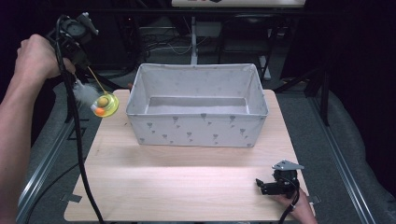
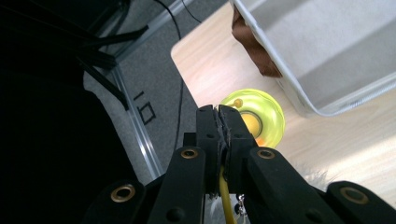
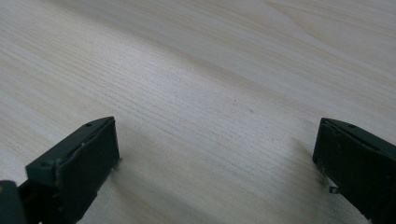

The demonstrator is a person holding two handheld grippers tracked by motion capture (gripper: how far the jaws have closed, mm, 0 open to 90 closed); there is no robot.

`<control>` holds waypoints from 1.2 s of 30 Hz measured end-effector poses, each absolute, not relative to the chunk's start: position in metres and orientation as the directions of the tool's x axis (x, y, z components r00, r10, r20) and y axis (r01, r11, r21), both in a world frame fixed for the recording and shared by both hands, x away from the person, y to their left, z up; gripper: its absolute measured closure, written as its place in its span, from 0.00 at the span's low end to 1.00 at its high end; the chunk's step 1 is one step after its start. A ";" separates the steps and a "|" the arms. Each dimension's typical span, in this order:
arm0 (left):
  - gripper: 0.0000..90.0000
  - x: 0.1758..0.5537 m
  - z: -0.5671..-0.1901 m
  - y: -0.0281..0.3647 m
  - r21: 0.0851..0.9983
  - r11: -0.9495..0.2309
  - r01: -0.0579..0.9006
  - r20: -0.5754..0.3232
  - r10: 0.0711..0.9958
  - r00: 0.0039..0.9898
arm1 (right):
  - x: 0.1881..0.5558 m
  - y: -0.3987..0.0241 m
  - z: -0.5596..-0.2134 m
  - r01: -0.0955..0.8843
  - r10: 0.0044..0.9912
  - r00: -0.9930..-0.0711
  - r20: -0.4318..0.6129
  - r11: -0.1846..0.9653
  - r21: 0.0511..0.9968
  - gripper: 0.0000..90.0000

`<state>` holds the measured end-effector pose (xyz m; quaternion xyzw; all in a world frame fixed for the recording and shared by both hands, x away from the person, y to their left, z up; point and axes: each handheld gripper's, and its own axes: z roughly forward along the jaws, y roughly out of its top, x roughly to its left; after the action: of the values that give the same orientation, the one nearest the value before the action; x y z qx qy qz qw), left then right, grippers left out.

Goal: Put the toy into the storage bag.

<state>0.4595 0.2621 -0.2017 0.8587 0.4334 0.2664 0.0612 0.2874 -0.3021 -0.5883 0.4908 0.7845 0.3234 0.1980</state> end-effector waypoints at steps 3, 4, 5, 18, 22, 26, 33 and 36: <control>0.98 0.460 -0.192 0.262 0.349 -0.615 0.707 0.422 0.777 0.467 | 0.287 -0.302 -0.588 0.643 0.898 -0.440 0.008 0.309 0.701 0.00; 0.98 0.460 -0.190 0.262 0.354 -0.613 0.706 0.422 0.778 0.465 | 0.287 -0.302 -0.588 0.643 0.898 -0.440 0.006 0.311 0.700 0.00; 0.98 0.460 -0.190 0.262 0.354 -0.613 0.706 0.422 0.778 0.465 | 0.287 -0.302 -0.588 0.643 0.898 -0.440 0.006 0.311 0.700 0.00; 0.98 0.460 -0.152 0.251 0.402 -0.624 0.670 0.460 0.770 0.442 | 0.288 -0.302 -0.588 0.642 0.898 -0.440 0.005 0.311 0.700 0.00; 0.98 0.461 -0.148 0.246 0.408 -0.629 0.662 0.461 0.767 0.446 | 0.287 -0.302 -0.588 0.642 0.898 -0.439 0.007 0.309 0.702 0.00; 0.98 0.460 -0.141 0.236 0.415 -0.642 0.645 0.467 0.758 0.454 | 0.287 -0.302 -0.588 0.642 0.899 -0.438 0.007 0.308 0.702 0.00; 0.98 0.457 -0.131 0.217 0.426 -0.667 0.612 0.475 0.740 0.476 | 0.287 -0.302 -0.588 0.641 0.899 -0.437 0.003 0.309 0.703 0.00; 0.98 0.456 -0.129 0.209 0.431 -0.680 0.593 0.478 0.729 0.490 | 0.288 -0.302 -0.588 0.641 0.899 -0.437 0.003 0.309 0.703 0.00</control>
<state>0.4558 0.2091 -0.1289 0.8567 0.3860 0.3260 0.1045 0.2875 -0.3021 -0.5885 0.4912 0.7839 0.3226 0.2005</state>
